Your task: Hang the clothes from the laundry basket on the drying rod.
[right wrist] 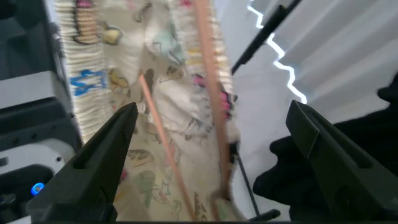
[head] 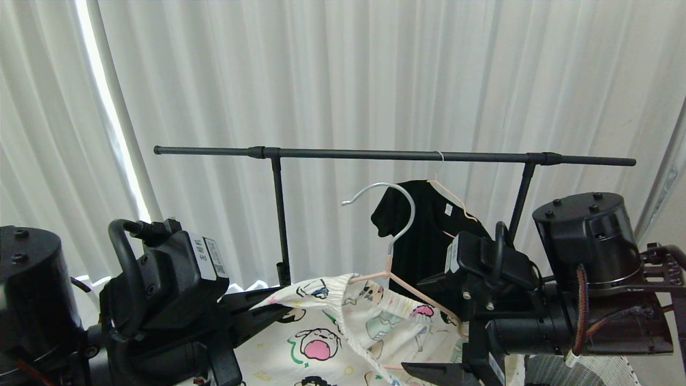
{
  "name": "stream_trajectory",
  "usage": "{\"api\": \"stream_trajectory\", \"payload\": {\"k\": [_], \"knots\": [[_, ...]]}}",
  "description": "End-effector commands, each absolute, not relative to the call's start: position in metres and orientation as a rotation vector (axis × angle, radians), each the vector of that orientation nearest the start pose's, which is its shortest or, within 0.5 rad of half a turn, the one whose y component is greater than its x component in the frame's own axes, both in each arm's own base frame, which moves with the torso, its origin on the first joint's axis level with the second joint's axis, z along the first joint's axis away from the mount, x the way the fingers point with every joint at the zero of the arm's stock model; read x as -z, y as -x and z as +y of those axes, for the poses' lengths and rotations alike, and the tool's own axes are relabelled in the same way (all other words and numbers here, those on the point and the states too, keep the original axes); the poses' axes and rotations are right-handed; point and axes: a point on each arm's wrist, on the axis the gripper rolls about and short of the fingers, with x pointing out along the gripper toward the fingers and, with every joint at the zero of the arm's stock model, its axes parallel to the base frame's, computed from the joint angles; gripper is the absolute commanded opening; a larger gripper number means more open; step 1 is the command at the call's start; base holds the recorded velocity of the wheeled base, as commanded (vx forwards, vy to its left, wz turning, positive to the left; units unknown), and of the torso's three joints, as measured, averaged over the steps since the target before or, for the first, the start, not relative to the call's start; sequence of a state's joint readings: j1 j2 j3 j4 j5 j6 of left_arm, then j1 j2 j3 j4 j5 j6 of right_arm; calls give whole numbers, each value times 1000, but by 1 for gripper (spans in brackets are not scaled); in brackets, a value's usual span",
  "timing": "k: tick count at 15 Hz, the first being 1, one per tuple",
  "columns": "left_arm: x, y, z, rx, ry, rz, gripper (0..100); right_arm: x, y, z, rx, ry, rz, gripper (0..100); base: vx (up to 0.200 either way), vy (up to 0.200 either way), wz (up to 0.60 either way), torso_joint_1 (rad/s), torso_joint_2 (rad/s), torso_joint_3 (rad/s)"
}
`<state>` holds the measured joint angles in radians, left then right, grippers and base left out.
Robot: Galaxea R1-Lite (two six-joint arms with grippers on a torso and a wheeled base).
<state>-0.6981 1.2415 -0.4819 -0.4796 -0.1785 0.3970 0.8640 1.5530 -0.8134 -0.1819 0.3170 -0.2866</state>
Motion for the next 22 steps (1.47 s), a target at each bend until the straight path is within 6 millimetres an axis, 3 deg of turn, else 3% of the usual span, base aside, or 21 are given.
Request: {"api": "stream_trajectory", "payload": {"k": [1,4,5,13,14,22], "knots": [[-191,-133,-120,928,-442,90,0,-184,-167,207,-1229,408,409,100,0,0,0,0,0,0],[-190,-131,-121,940,-444,91,0,-183,-167,206,-1234,411,425,100,0,0,0,0,0,0],[-190,-131,-121,940,-444,91,0,-183,-166,206,-1237,413,434,0,0,0,0,0,0,0],[-189,-131,-121,939,-456,90,0,-183,-167,205,-1232,426,424,0,0,0,0,0,0,0],[-187,-131,-121,941,-478,86,100,-183,-167,205,-1232,425,421,0,0,0,0,0,0,0],[-176,-114,-106,944,-485,93,100,-189,-185,180,-1147,495,352,0,0,0,0,0,0,0]]}}
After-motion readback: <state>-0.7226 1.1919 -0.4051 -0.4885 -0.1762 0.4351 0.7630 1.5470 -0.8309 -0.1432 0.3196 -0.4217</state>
